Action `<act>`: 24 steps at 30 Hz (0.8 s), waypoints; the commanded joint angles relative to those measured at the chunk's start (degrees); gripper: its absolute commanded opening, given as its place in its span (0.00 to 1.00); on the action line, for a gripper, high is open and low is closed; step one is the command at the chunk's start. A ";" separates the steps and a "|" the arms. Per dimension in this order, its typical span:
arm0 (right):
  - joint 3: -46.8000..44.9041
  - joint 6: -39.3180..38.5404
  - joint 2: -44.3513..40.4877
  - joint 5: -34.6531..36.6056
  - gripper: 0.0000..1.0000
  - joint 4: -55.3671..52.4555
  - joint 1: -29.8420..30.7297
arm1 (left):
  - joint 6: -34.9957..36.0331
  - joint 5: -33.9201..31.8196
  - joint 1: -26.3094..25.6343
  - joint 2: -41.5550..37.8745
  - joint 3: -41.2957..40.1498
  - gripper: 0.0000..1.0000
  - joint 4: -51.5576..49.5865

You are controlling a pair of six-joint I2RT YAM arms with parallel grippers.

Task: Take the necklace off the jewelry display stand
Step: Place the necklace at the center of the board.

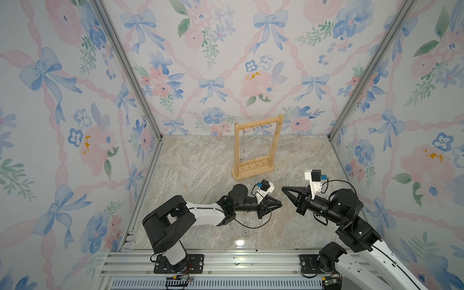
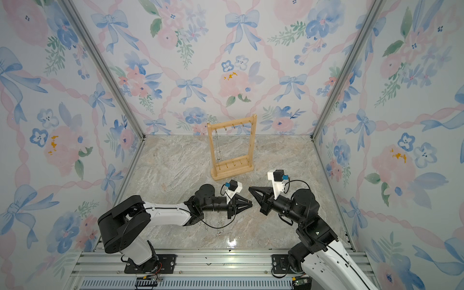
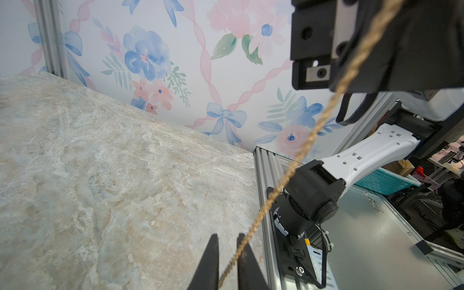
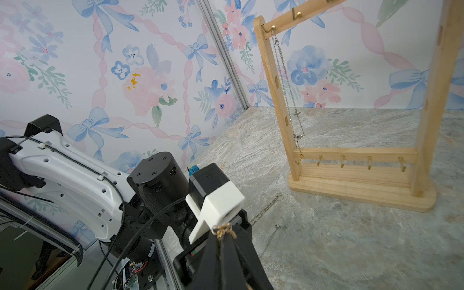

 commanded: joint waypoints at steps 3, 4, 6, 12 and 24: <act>1.24 -0.74 0.31 -0.69 0.00 -0.65 0.42 | 0.71 0.59 -0.52 1.50 -1.37 0.17 0.29; 1.28 -0.72 0.36 -0.69 0.00 -0.65 0.42 | 0.79 0.50 -0.50 1.54 -1.47 0.16 0.27; 1.36 -0.76 0.47 -0.77 0.00 -0.72 0.42 | 0.81 0.36 -0.49 1.49 -1.65 0.14 0.27; 1.64 -0.74 0.88 -0.78 0.00 -0.74 0.42 | 0.72 0.55 -0.50 1.76 -1.87 0.03 0.27; 0.51 0.03 2.46 -0.43 0.00 -1.70 0.51 | -1.87 -3.44 -1.50 -0.22 -6.58 0.00 0.27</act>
